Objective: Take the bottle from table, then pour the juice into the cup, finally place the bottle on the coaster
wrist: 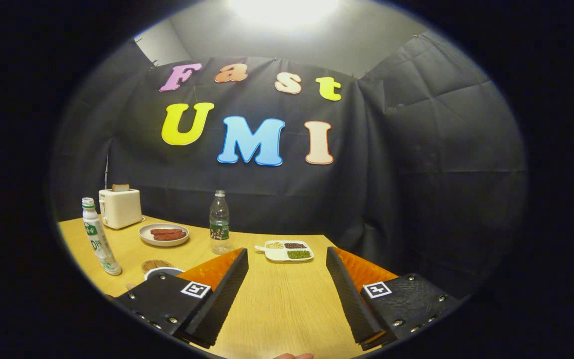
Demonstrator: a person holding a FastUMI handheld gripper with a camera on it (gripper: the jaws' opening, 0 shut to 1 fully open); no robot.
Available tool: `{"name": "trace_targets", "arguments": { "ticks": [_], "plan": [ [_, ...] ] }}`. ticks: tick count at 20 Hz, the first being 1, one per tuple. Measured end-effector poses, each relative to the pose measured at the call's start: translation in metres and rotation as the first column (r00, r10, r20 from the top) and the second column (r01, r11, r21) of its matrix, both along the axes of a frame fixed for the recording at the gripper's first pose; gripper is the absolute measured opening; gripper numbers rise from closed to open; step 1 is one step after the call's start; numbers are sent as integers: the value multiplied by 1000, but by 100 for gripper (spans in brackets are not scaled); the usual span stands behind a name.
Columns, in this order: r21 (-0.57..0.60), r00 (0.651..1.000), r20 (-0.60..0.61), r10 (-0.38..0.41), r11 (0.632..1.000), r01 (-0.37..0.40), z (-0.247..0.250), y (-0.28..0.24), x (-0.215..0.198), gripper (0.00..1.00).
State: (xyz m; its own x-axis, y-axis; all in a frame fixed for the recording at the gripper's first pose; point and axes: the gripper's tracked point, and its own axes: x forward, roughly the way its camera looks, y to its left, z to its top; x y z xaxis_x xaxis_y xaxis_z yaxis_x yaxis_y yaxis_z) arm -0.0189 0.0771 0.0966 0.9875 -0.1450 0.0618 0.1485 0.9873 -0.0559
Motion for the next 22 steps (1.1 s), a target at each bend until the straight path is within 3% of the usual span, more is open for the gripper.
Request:
{"name": "trace_targets", "arguments": {
  "ticks": [4, 10, 15, 22],
  "plan": [
    [13, 1000, 19, 2, 1000, -2, 22, 45, -26, 96],
    [-7, 996, 23, 84, 996, -84, 29, 139, -41, 96],
    [-30, 988, -6, 154, 988, -154, 18, 209, -34, 96],
    [35, 970, -22, 242, 970, -241, -4, 290, -18, 96]
  ]
}}
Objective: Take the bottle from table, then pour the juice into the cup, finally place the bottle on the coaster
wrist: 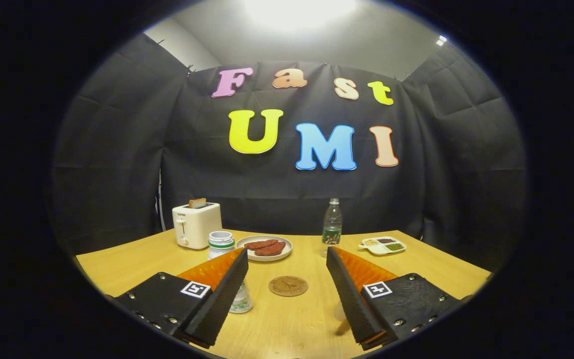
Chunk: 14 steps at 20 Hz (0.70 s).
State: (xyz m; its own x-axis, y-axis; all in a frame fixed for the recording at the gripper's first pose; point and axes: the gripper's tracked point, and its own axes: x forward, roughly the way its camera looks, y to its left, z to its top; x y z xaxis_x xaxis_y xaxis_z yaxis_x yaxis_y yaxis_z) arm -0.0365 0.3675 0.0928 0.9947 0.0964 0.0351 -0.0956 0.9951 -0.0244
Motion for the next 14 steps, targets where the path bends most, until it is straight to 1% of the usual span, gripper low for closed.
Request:
{"name": "trace_targets", "arguments": {
  "ticks": [5, 14],
  "plan": [
    [8, 999, -20, 47, 999, -47, -14, 37, 11, 96],
    [6, 993, -71, 93, 996, -93, -46, 78, 46, 96]
  ]
}}
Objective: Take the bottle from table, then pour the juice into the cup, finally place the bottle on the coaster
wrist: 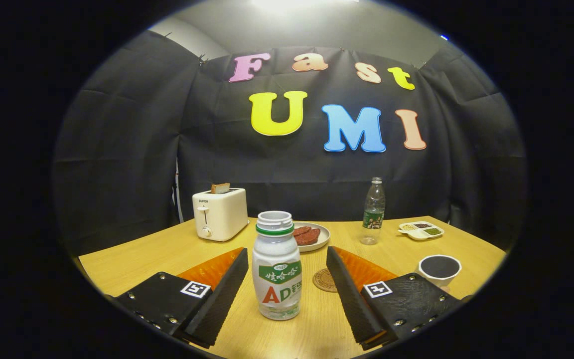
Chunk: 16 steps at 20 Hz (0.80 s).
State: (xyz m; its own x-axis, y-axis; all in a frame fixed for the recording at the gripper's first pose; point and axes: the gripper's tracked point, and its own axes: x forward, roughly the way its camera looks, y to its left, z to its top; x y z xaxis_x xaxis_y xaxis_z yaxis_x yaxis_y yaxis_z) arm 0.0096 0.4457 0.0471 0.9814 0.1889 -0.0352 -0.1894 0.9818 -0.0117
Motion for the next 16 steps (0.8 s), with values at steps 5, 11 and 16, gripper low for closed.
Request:
{"name": "trace_targets", "arguments": {
  "ticks": [5, 11, 16],
  "plan": [
    [-6, 999, -33, 11, 1000, -12, -20, 11, 22, 96],
    [21, 996, -79, 31, 999, -29, -41, 20, 36, 92],
    [59, 996, -79, 33, 998, -28, -42, 20, 40, 72]
  ]
}}
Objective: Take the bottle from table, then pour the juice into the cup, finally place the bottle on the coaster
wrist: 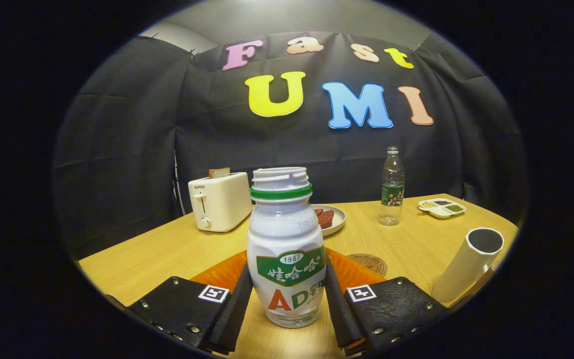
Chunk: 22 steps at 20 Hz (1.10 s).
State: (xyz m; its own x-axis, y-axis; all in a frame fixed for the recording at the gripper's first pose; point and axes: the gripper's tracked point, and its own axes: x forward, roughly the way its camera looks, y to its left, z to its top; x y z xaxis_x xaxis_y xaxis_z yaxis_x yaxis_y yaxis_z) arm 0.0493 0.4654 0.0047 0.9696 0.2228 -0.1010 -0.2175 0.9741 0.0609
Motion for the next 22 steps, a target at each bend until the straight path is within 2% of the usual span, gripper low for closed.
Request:
{"name": "trace_targets", "arguments": {
  "ticks": [4, 9, 17, 22],
  "plan": [
    [39, 1000, -1, -2, 999, 2, 1, -4, 2, 67],
    [192, 1000, 8, 0, 981, -1, 12, -11, -4, 65],
    [439, 999, 35, -7, 898, -9, 37, -33, -11, 65],
    [570, 999, 53, -9, 821, -23, 51, -52, -21, 64]
  ]
}}
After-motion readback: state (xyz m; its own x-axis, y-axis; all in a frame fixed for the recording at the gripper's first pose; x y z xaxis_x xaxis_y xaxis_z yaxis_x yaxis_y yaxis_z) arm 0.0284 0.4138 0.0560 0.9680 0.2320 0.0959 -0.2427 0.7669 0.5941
